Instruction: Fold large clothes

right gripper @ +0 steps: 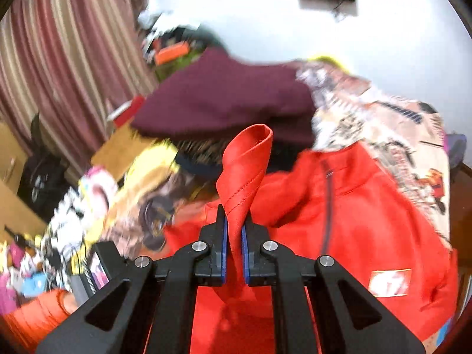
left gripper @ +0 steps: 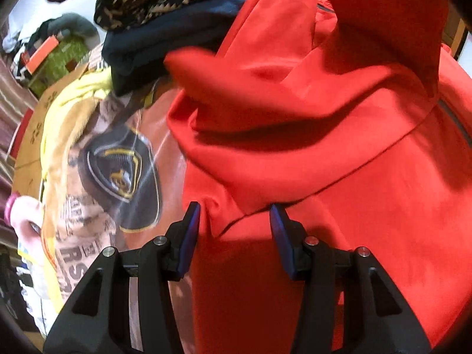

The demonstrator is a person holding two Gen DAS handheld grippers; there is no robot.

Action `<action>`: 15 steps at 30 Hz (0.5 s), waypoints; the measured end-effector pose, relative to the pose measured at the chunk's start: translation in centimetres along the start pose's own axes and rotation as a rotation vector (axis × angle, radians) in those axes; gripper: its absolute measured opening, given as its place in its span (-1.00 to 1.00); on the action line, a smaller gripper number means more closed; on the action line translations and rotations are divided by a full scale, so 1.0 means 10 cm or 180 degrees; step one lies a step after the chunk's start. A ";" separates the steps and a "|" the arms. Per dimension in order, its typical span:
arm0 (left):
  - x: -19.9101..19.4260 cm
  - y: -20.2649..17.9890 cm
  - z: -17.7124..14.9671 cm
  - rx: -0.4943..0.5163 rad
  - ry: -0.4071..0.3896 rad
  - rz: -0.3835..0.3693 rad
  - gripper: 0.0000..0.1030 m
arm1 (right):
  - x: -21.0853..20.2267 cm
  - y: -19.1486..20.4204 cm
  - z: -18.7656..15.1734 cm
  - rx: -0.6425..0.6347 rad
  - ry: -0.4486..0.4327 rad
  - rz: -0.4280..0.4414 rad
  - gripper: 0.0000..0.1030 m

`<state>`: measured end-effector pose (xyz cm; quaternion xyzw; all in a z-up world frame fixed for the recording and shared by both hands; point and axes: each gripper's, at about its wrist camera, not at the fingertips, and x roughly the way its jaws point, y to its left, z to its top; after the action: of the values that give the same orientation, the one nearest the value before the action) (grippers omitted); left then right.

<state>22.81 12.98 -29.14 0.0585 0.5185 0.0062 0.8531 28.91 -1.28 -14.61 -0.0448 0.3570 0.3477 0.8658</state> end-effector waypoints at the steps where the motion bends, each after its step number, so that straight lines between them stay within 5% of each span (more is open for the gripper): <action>1: 0.01 -0.01 0.03 0.0015 -0.0048 0.0019 -0.13 | -0.04 -0.04 0.01 0.0025 -0.0066 -0.0052 -0.87; 3: 0.06 0.00 0.10 -0.0004 -0.0048 -0.0017 -0.79 | -0.21 -0.15 0.06 0.0076 -0.0218 -0.0190 -0.87; 11: -0.27 0.33 0.20 -0.0466 -0.0376 0.0195 -0.88 | -0.90 -0.76 0.11 0.0424 -0.0713 -0.0597 -0.88; 15: -0.45 0.52 0.14 -0.0641 -0.0481 0.0288 -0.90 | -1.02 -0.98 -0.06 0.0599 -0.0719 -0.0688 -0.88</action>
<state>22.27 17.68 -23.97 -0.0038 0.4462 0.0923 0.8901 29.65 -14.74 -10.09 0.0377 0.2815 0.2205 0.9331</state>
